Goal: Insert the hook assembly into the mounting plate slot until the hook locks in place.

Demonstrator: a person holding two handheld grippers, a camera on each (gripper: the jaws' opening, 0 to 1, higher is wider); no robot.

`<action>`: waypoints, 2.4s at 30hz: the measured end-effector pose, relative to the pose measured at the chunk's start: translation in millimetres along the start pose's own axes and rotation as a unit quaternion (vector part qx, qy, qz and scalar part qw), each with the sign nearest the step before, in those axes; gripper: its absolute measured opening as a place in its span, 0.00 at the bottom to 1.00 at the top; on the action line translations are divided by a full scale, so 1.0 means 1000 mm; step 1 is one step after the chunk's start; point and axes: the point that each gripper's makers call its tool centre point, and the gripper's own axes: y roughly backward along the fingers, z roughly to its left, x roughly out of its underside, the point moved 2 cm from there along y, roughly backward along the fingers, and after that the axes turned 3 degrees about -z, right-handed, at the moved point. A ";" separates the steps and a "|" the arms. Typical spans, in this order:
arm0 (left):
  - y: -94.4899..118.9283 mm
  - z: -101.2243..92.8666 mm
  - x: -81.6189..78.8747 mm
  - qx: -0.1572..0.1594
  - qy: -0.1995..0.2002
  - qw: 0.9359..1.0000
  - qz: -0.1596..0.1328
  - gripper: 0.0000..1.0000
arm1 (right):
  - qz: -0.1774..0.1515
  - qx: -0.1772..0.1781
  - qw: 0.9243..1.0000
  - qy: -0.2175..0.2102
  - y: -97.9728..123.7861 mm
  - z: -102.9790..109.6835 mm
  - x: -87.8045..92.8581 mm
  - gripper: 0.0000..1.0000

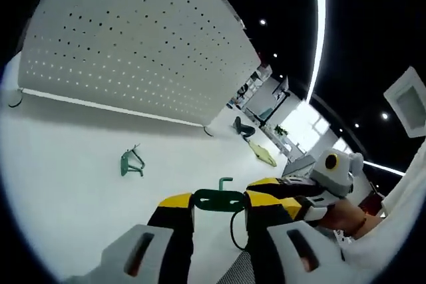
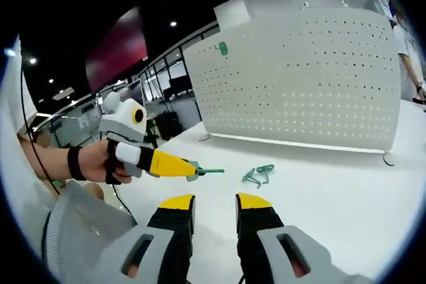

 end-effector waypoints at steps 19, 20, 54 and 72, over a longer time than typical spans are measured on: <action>0.015 -0.029 0.006 0.099 0.078 0.992 0.007 0.30 | -0.017 -0.075 0.995 0.070 -0.001 0.024 -0.016 0.24; 0.016 -0.031 0.007 0.109 0.088 0.990 0.014 0.30 | -0.021 -0.077 0.994 0.071 -0.001 0.025 -0.017 0.24; 0.024 -0.062 0.025 0.242 0.219 0.942 0.075 0.31 | -0.017 -0.226 0.951 0.213 0.013 0.062 -0.018 0.05; 0.031 -0.066 0.024 0.274 0.172 0.945 0.046 0.32 | -0.004 -0.244 0.951 0.192 0.016 0.071 -0.017 0.01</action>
